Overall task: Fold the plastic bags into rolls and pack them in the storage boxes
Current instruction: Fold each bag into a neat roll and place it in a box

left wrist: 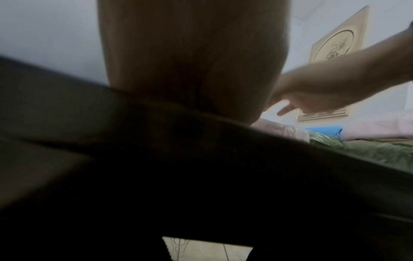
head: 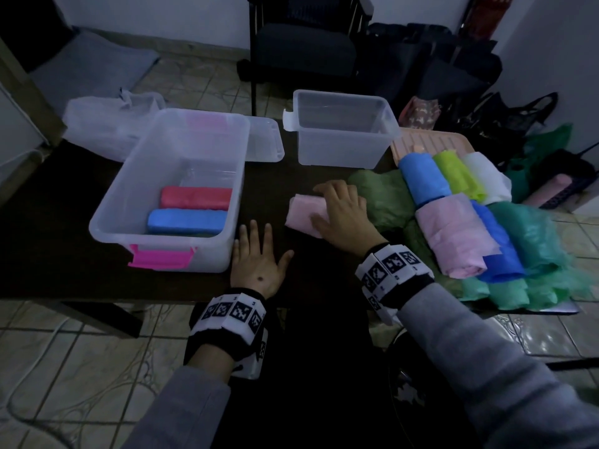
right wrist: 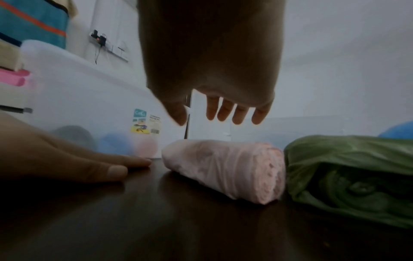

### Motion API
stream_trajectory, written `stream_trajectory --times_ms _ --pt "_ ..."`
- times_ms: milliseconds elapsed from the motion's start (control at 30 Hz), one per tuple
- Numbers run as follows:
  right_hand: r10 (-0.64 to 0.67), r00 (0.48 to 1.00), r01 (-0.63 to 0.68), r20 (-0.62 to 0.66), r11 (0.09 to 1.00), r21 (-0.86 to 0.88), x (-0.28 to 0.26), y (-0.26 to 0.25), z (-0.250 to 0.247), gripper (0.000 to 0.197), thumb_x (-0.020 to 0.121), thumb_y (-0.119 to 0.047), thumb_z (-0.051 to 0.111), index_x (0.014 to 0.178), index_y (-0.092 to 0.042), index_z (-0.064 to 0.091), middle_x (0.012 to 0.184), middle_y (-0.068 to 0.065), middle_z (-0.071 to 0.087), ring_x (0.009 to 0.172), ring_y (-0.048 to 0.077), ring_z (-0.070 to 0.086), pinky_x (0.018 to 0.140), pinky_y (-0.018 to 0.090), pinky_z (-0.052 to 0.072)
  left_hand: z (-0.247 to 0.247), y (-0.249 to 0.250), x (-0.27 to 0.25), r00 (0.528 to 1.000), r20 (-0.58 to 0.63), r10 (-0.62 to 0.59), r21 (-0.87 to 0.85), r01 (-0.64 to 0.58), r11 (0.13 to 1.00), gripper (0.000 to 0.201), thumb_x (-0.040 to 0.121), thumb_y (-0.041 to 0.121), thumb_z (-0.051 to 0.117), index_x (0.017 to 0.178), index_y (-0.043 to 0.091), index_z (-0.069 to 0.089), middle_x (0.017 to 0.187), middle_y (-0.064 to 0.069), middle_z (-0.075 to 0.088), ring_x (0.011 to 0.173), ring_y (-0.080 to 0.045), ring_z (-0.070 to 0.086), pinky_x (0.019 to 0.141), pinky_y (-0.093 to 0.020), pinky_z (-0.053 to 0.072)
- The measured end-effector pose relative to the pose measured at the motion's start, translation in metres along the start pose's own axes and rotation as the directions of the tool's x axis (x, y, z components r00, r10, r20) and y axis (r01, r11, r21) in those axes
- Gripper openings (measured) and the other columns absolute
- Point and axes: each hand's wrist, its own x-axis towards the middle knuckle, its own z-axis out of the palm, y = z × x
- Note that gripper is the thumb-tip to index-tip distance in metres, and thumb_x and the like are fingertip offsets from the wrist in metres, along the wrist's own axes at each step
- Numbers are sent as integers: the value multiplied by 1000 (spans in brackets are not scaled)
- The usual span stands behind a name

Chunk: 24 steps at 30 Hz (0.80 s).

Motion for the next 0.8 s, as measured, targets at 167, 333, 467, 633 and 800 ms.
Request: stream_trajectory --times_ms 167,333,467,633,800 --pt "110 983 -101 147 993 -69 9 -2 4 38 96 -23 45 132 -13 41 136 12 42 125 29 36 101 43 32 1 0 1 1000 -18 0 -15 0 1000 70 96 56 17 150 20 -9 157 -8 -18 145 -24 -17 116 -37 -8" --pt "105 959 -86 262 993 -83 8 -7 -6 52 85 -28 63 131 -18 43 133 11 39 126 29 35 103 43 32 -8 1 1 1000 4 -6 -65 6 998 66 98 49 27 151 20 1 158 -9 -11 146 -26 -10 117 -38 -2" --pt "31 962 -53 273 996 73 -6 -12 0 44 80 -14 68 116 -13 43 120 9 49 113 27 48 91 36 41 -31 6 12 996 -68 -54 -208 39 977 42 99 27 34 135 7 44 145 -19 36 133 -34 34 108 -40 28" --pt "-28 973 53 230 993 -104 -28 -18 20 60 85 -15 60 137 -13 32 133 10 39 122 30 40 97 44 38 -62 32 16 991 -78 -105 -321 75 944 36 98 26 43 120 -1 54 127 -22 53 114 -36 53 86 -36 42" --pt "-47 933 80 357 994 -76 -47 -19 18 74 79 -31 66 141 -17 28 133 12 40 124 32 39 102 39 30 -74 54 31 993 58 -101 -275 113 955 59 90 36 59 131 -4 45 137 -20 47 123 -33 49 97 -35 42"
